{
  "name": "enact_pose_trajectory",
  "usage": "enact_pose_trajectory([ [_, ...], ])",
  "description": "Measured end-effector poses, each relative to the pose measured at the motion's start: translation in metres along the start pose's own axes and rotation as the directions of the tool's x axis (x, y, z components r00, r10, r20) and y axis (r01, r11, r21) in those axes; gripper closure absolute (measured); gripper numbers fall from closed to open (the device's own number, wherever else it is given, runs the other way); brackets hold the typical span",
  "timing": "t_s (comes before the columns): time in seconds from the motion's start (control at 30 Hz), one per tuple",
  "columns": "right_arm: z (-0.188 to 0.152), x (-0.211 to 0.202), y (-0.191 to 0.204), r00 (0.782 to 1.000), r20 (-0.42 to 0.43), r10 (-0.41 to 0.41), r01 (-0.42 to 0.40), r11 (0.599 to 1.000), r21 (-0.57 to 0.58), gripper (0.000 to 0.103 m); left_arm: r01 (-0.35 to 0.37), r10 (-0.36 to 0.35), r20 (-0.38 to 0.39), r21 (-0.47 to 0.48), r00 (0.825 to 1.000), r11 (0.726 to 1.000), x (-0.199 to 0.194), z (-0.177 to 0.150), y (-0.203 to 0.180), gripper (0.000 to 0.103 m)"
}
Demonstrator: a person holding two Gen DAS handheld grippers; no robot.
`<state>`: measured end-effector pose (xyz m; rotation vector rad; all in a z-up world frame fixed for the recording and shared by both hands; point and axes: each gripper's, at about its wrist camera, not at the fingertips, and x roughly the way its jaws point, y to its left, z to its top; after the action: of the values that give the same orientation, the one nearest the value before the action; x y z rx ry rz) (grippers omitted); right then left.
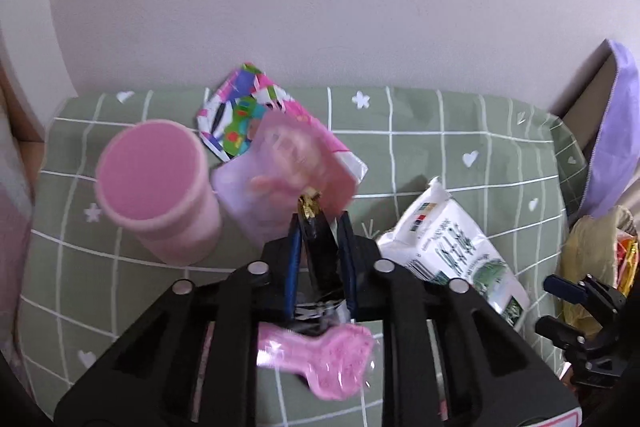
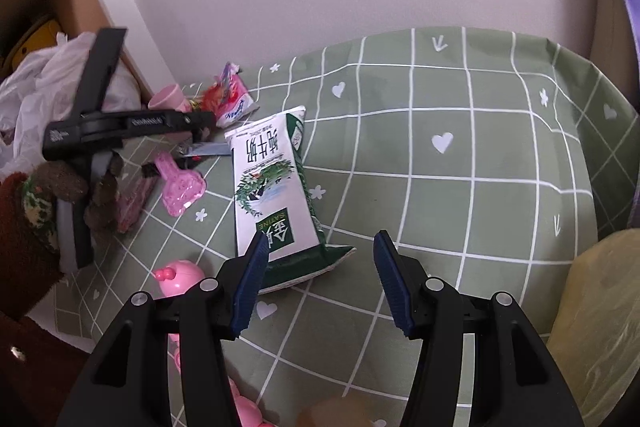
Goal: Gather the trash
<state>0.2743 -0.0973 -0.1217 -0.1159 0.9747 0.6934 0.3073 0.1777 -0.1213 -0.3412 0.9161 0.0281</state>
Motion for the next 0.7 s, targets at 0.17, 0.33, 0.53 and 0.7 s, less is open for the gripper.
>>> enact_pose_trajectory([
  [0.17, 0.014, 0.015, 0.017, 0.999, -0.012, 0.048, -0.049, 0.998, -0.044, 0.051, 0.071, -0.071, 0.046, 0.007, 0.996, 0.997, -0.044, -0.012, -0.002, 0.089],
  [0.33, 0.039, 0.047, 0.042, 0.995, -0.092, 0.032, -0.050, 0.979, -0.200, 0.051, 0.124, -0.125, 0.046, 0.024, 0.991, 0.992, -0.070, -0.025, -0.004, 0.089],
  [0.53, 0.071, 0.086, 0.058, 0.985, -0.165, 0.044, -0.083, 0.969, -0.234, 0.051, 0.142, -0.142, 0.049, -0.012, 0.989, 0.990, -0.083, -0.045, 0.004, 0.089],
  [0.7, 0.089, 0.116, 0.075, 0.977, -0.214, 0.021, -0.077, 0.963, -0.258, 0.051, 0.143, -0.143, 0.054, -0.005, 0.988, 0.990, -0.088, -0.053, 0.003, 0.089],
])
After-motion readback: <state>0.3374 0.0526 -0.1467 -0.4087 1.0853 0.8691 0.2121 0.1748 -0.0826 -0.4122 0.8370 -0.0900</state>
